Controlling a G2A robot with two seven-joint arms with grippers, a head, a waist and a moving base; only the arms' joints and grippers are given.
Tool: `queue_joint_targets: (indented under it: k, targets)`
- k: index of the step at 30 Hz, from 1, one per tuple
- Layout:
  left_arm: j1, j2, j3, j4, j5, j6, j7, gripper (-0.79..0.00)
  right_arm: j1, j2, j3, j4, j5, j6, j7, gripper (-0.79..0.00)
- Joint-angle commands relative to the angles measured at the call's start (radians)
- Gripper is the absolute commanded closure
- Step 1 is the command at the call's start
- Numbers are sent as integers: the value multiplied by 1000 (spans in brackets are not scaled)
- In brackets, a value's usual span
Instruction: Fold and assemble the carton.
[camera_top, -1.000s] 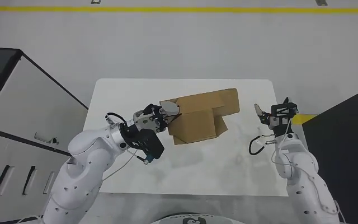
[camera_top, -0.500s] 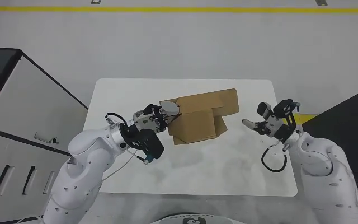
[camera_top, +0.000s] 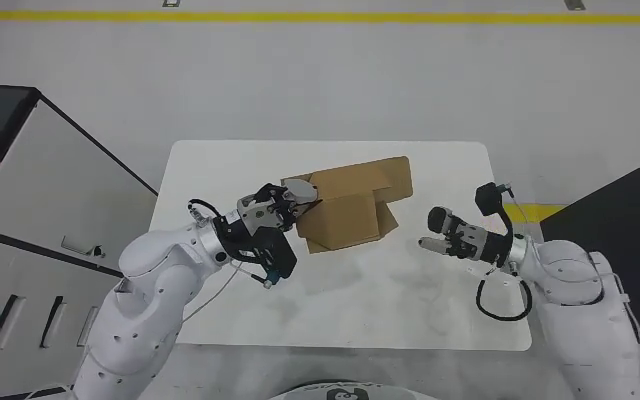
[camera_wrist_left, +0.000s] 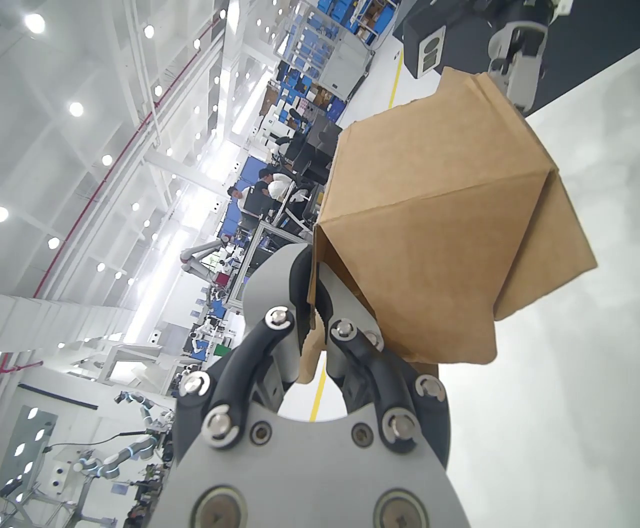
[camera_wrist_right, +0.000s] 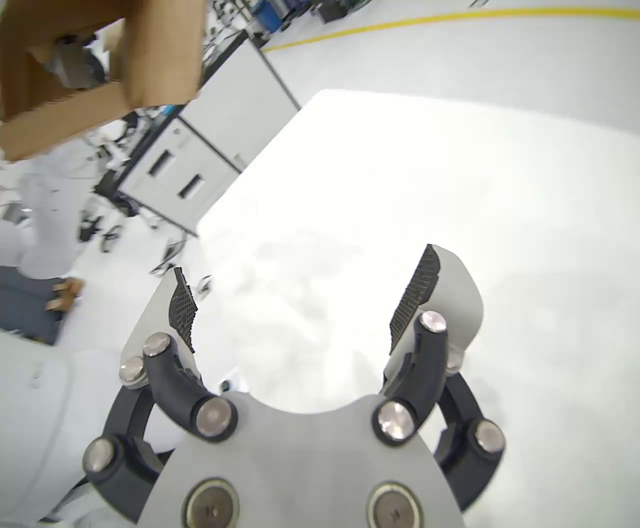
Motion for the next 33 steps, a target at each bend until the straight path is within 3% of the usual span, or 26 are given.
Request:
queue_joint_targets:
  k: [1, 9, 17, 26, 33]
  targets:
    - [4, 1, -2, -3, -8, 4, -9, 0, 26, 17, 2, -20, 130, 84, 101, -785]
    - [6, 1, -3, -5, -9, 18, -21, 0, 22, 20, -24, -31, 182, 122, 111, -785]
    - [17, 8, -19, -15, 15, 22, -40, 0, 92, 49, -76, -37, 358, 344, 361, -785]
    - [25, 9, -17, -18, 28, 40, -60, 0, 100, 53, -87, -56, 392, 367, 363, -785]
    - [35, 14, -15, -16, 1, -18, -64, 0, 126, 74, -92, -99, 492, 418, 387, -785]
